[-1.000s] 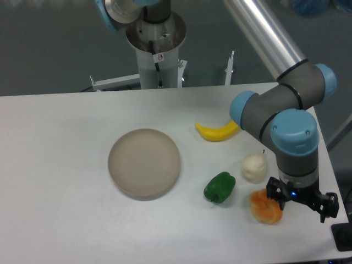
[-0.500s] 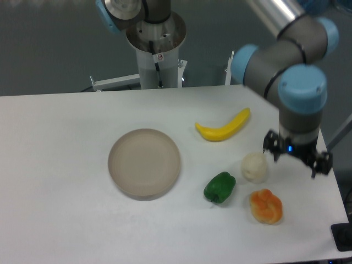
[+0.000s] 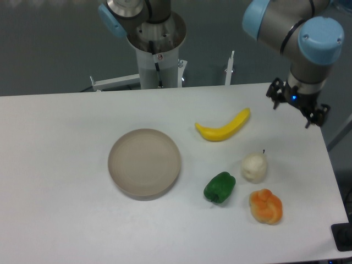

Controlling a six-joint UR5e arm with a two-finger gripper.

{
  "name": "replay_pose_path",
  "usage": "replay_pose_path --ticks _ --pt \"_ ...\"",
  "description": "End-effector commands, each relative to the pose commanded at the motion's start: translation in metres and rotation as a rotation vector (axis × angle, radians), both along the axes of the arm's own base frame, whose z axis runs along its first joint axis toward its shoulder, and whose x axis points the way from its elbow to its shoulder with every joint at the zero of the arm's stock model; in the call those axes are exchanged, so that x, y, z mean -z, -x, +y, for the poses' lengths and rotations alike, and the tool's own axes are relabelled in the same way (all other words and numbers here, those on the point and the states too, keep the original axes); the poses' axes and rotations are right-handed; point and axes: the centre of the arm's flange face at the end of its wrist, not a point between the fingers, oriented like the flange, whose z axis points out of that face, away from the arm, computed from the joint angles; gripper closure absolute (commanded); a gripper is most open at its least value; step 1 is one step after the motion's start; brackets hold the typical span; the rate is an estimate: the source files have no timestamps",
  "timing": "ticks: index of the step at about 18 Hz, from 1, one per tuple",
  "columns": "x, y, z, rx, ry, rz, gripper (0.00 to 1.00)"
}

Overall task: Pick up the banana from the table
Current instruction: 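Raise the open gripper and move it over the yellow banana, then lower the gripper onto the banana and close it around the banana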

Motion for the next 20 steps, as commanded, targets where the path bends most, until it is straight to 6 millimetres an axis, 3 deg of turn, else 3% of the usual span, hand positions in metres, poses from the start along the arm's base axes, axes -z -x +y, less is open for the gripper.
replay_pose_path --ticks 7,11,20 --pt "0.062 -0.051 -0.019 0.029 -0.009 0.01 0.0" --pt "0.099 -0.07 -0.028 0.026 -0.036 0.017 0.0" --pt "0.128 -0.087 -0.013 0.064 -0.03 -0.013 0.0"
